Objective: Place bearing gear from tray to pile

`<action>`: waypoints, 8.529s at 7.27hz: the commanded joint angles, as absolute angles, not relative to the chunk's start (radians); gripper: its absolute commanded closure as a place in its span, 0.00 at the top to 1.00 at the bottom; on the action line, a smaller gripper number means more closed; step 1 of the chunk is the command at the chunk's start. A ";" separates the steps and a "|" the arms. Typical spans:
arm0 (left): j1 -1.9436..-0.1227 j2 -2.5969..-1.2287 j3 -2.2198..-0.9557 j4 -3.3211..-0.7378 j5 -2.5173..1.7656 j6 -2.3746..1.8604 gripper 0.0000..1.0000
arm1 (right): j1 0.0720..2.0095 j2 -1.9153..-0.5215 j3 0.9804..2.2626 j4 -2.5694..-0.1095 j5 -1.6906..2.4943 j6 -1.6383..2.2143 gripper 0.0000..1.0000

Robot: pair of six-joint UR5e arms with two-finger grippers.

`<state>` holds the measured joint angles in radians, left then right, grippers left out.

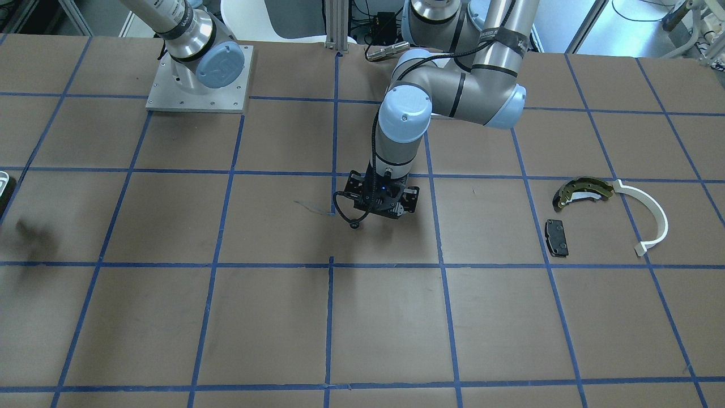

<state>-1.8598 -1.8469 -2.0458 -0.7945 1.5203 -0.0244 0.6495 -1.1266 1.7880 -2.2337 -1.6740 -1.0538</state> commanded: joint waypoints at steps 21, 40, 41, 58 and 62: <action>-1.207 -1.839 -1.874 -0.980 1.737 0.711 0.00 | 0.951 -1.389 1.897 -2.065 -1.686 -0.684 0.00; -1.128 -1.839 -1.824 -1.016 1.669 0.750 1.00 | 1.576 -1.363 1.489 -1.712 -1.531 0.057 1.00; -1.187 -1.829 -1.794 -1.066 1.667 0.667 1.00 | 1.577 -1.376 1.382 -1.583 -1.607 0.069 1.00; -1.882 -1.937 -1.993 -0.873 1.507 -0.212 0.83 | 1.595 -1.525 1.571 -1.644 -1.569 -0.129 1.00; -1.890 -1.951 -1.990 -0.868 1.508 -0.206 0.53 | 1.595 -1.519 1.574 -1.643 -1.559 -0.118 1.00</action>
